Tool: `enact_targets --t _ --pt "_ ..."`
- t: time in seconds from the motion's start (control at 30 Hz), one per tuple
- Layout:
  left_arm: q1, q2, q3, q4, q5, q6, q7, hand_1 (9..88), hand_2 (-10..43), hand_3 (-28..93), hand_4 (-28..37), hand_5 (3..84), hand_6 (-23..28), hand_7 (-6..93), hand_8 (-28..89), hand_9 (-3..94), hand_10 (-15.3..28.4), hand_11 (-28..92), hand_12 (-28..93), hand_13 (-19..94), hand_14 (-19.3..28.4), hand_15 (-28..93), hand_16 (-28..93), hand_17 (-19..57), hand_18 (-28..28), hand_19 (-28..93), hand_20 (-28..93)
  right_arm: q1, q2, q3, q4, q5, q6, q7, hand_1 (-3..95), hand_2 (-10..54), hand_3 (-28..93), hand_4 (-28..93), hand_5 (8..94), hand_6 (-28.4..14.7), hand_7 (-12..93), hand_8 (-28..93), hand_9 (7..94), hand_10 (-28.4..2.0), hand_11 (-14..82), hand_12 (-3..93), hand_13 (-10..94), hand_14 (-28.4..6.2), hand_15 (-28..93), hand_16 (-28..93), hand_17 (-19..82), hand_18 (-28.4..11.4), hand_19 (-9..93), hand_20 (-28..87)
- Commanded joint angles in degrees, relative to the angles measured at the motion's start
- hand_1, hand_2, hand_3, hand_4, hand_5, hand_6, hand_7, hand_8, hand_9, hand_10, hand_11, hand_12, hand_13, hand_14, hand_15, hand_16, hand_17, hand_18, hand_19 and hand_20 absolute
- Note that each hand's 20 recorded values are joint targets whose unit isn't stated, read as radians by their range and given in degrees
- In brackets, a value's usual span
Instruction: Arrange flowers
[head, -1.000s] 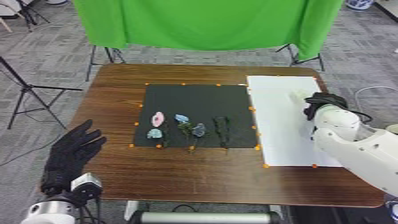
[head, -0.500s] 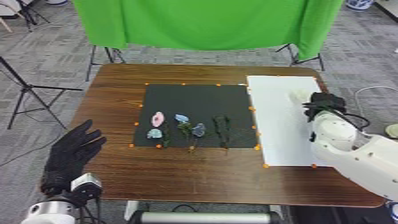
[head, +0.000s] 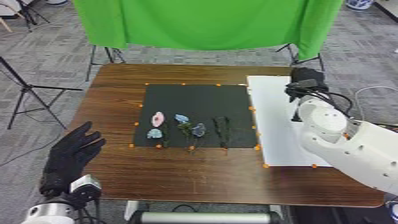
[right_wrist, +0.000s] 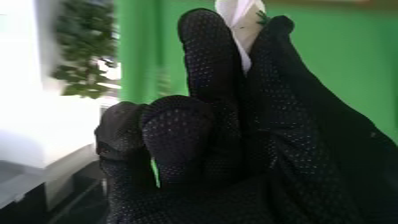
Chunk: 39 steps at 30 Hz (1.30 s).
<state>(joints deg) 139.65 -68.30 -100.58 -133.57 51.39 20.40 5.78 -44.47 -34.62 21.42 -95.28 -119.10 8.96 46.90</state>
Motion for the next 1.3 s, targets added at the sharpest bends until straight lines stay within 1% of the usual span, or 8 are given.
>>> enact_targets --t 0.03,0.1,0.33,0.4,0.7,1.03,1.17,1.3 --pt "0.9 -0.10 -0.54 -0.28 0.19 0.10 -1.09 25.8 9.8 80 -20.5 36.8 10.6 15.2 -11 35.2 20.8 31 8 26 26.6 51 -11 -7.7 23.0 64 -9 -6.2 -7.2 9.4 -6.5 1.9 -3.7 -6.5 49.7 -8.1 80 -28 82.1 3.7 18 -3 89.5 -7.7 17.7 24.5 75 -7.0 81 14 34 -22.6 93 45" --pt "0.6 -0.08 -0.39 -0.11 0.26 0.01 -1.32 25.8 9.7 80 -20.5 36.8 10.6 15.2 -11 35.2 20.9 31 8 26 26.6 51 -11 -7.7 23.0 64 -9 -7.9 -9.8 10.9 -6.6 2.1 -6.4 -8.8 49.7 -8.0 80 -28 82.1 3.7 18 -3 89.4 -7.9 17.7 24.5 75 -7.0 81 14 34 -22.6 93 45" --pt "-0.7 0.00 -0.03 0.30 0.61 -0.65 -2.10 25.7 9.8 80 -20.6 37.0 10.7 15.2 -11 35.2 20.9 31 8 26 26.6 51 -11 -7.7 23.0 64 -9 -6.4 -14.4 5.4 -5.6 3.7 -9.1 -10.9 49.6 -7.9 80 -28 81.9 3.7 18 -2 89.0 -8.0 17.9 24.4 74 -6.9 81 14 33 -22.2 93 45" --pt "-0.9 -0.16 -0.04 0.41 0.78 -1.42 -2.58 25.7 9.9 80 -20.6 37.1 10.7 15.2 -11 35.2 20.8 31 8 26 26.6 51 -11 -7.7 23.0 64 -9 -6.3 -14.9 4.2 -5.2 3.1 -9.5 -11.3 49.6 -7.9 80 -28 81.8 3.6 18 -2 88.9 -8.0 17.8 24.3 74 -6.8 81 14 33 -22.1 93 45" --pt "-0.8 -0.10 -0.02 0.45 0.47 -0.80 -2.12 25.7 9.8 80 -20.6 37.2 10.7 15.2 -11 35.1 20.9 31 8 26 26.6 51 -11 -7.7 23.0 64 -9 -3.3 -16.2 -0.2 -3.3 4.1 -6.8 -9.3 49.5 -7.8 80 -28 81.8 3.5 18 -2 88.9 -7.9 17.7 24.2 73 -6.9 80 14 33 -22.1 93 45" --pt "-1.8 0.25 0.70 0.76 0.38 -1.12 -2.09 25.7 9.8 80 -20.7 37.3 10.8 15.2 -11 35.1 20.9 31 8 26 26.7 51 -11 -7.7 23.0 64 -9 1.7 -16.8 -6.0 0.3 3.8 -3.2 -7.4 49.5 -7.9 80 -28 81.7 3.4 18 -2 88.6 -8.0 17.6 24.5 73 -6.9 80 14 32 -22.0 93 45" --pt "-1.7 0.19 0.38 0.74 0.49 -1.14 -2.02 25.8 9.8 81 -20.5 37.3 10.8 15.2 -11 35.1 20.9 31 8 26 26.6 51 -11 -7.7 23.0 64 -9 1.8 -17.4 -5.8 1.2 2.9 -4.8 -6.8 49.4 -8.2 81 -28 81.1 3.4 18 -2 87.8 -8.1 17.1 24.6 72 -6.9 80 14 32 -21.9 93 44" --pt "-1.7 0.19 0.27 0.77 0.41 -1.00 -1.92 25.9 10.0 81 -20.2 37.4 10.8 15.3 -11 35.2 20.9 31 8 26 26.6 51 -11 -7.7 23.0 64 -9 -0.8 -18.4 -2.6 1.4 3.8 -8.2 -6.8 48.7 -8.7 82 -28 74.8 2.4 20 -4 84.2 -7.8 14.3 26.6 70 -6.8 80 14 31 -21.6 93 44"
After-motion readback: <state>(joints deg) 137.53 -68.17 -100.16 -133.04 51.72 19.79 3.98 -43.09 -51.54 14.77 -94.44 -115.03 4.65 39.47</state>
